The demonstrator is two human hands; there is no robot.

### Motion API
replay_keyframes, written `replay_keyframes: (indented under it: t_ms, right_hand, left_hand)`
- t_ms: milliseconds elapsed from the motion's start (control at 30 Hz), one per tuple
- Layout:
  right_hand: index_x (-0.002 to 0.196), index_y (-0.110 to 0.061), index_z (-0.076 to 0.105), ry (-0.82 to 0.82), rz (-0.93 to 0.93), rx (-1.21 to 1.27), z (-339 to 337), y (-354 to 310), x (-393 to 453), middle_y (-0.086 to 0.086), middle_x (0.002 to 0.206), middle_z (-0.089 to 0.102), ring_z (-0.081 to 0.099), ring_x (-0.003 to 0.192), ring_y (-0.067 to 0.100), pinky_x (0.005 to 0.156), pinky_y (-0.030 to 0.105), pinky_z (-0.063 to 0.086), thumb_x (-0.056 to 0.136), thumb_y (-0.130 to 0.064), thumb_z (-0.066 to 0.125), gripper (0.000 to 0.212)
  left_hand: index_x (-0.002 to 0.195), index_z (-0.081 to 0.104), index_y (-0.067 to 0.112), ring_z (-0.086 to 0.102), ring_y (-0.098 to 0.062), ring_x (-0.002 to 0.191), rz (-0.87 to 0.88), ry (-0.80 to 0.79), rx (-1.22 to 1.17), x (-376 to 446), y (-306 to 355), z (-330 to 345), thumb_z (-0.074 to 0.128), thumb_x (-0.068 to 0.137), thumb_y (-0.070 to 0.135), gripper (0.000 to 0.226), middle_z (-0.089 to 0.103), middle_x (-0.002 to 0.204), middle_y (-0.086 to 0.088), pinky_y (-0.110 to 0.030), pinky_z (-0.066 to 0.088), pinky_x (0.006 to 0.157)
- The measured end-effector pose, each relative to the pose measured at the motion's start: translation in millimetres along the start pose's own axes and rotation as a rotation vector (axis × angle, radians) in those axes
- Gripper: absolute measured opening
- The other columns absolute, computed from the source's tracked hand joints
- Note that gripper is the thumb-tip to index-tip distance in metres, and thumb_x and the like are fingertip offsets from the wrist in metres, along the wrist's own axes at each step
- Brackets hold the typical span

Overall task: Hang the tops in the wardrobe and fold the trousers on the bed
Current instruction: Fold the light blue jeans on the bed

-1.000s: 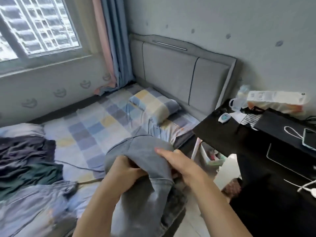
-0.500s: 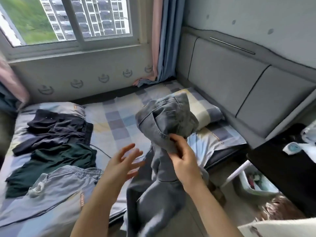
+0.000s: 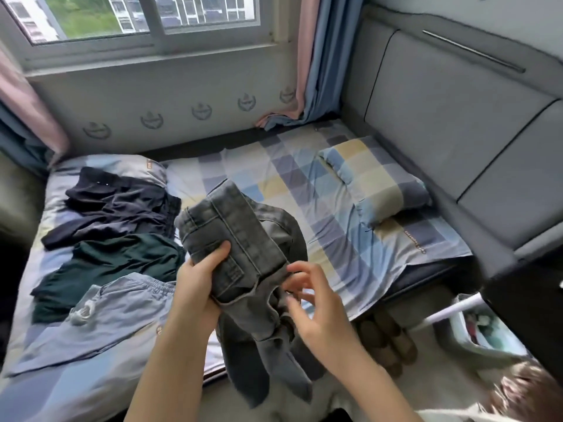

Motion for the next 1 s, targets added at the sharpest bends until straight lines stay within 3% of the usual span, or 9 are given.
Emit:
replay_keyframes:
  t_ms: [100,233,333,400,467,600,733,900,1000]
  right_hand:
    - [0.123,-0.036,0.039,0.076,0.156,-0.18,-20,54,27,-0.007,0.112,0.052,0.052,0.106,0.007,0.089,0.021,0.044,0.085,-0.014,0.066,0.051]
    - [0.145,-0.018,0.018,0.044,0.585,-0.334,-40,154,49,0.01,0.138,0.034,0.037,0.126,0.03,0.097,0.034,0.039,0.072,-0.027,0.078,0.095]
    - [0.144,-0.025,0.014,0.075,1.0,-0.011,-61,220,48,0.017,0.138,0.036,0.047,0.115,0.035,0.079,0.036,0.044,0.062,-0.021,0.087,0.11]
    - [0.131,-0.021,0.038,-0.028,1.175,0.136,-72,244,50,0.012,0.117,0.055,0.055,0.091,0.025,0.067,0.036,0.048,0.054,-0.032,0.086,0.091]
    - [0.113,-0.011,0.052,-0.156,1.248,0.144,-85,250,55,0.008,0.099,0.058,0.052,0.078,0.019,0.064,0.032,0.045,0.074,-0.036,0.078,0.053]
    - [0.095,-0.013,0.054,-0.057,1.28,0.329,-109,259,83,0.012,0.097,0.056,0.052,0.078,0.025,0.074,0.042,0.045,0.097,-0.023,0.049,0.012]
    - [0.11,-0.007,0.057,0.207,1.194,0.729,-142,245,140,0.019,0.075,0.068,0.06,0.078,0.034,0.054,0.044,0.057,0.098,-0.018,0.039,0.025]
    - [0.081,-0.009,0.057,0.281,0.884,0.881,-189,176,192,0.006,0.056,0.062,0.062,0.053,0.02,0.044,0.026,0.053,0.098,-0.013,0.035,0.029]
    - [0.078,-0.011,0.056,0.253,0.726,0.893,-199,132,199,0.003,0.058,0.061,0.062,0.055,0.015,0.05,0.026,0.056,0.098,-0.013,0.037,0.028]
  left_hand:
    - [0.116,0.065,0.005,0.073,-0.027,0.085,0.035,-0.003,0.025,3,1,9,0.067,0.085,0.01,0.031,0.074,0.103,-0.012,-0.035,0.06,0.063]
    - [0.13,0.055,0.012,0.07,-0.026,0.099,0.256,-0.008,0.149,5,15,33,0.068,0.082,0.003,0.051,0.072,0.11,-0.007,-0.029,0.058,0.066]
    - [0.143,0.041,0.04,0.069,-0.014,0.104,0.418,-0.049,0.249,3,25,58,0.07,0.077,0.0,0.082,0.07,0.118,0.006,-0.028,0.058,0.077]
    - [0.139,0.045,0.043,0.069,-0.011,0.102,0.471,-0.057,0.316,1,28,74,0.069,0.079,-0.002,0.079,0.071,0.116,0.008,-0.028,0.058,0.079]
    - [0.128,0.055,0.036,0.07,-0.015,0.098,0.495,0.032,0.311,4,30,80,0.069,0.08,-0.001,0.062,0.072,0.108,0.005,-0.029,0.058,0.074]
    - [0.103,0.061,0.029,0.069,-0.016,0.088,0.537,0.23,0.265,15,28,69,0.07,0.081,-0.002,0.039,0.072,0.095,0.003,-0.03,0.059,0.073]
    - [0.079,0.061,0.031,0.063,-0.016,0.076,0.55,0.385,0.46,27,30,45,0.072,0.081,0.0,0.033,0.066,0.082,0.001,-0.031,0.056,0.067]
    - [0.083,0.058,0.021,0.061,-0.026,0.082,0.338,0.513,0.483,46,18,-2,0.068,0.088,0.008,0.017,0.062,0.083,-0.003,-0.036,0.05,0.069]
    - [0.089,0.06,0.01,0.055,-0.033,0.082,0.28,0.667,0.839,47,10,-25,0.07,0.088,0.019,0.013,0.057,0.077,-0.009,-0.039,0.042,0.067]
Point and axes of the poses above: each hand's wrist, its own x-axis towards the middle knuckle, its own z-axis out of the palm, y = z × x, the point moved 4 cm from there along x, towards the middle knuckle
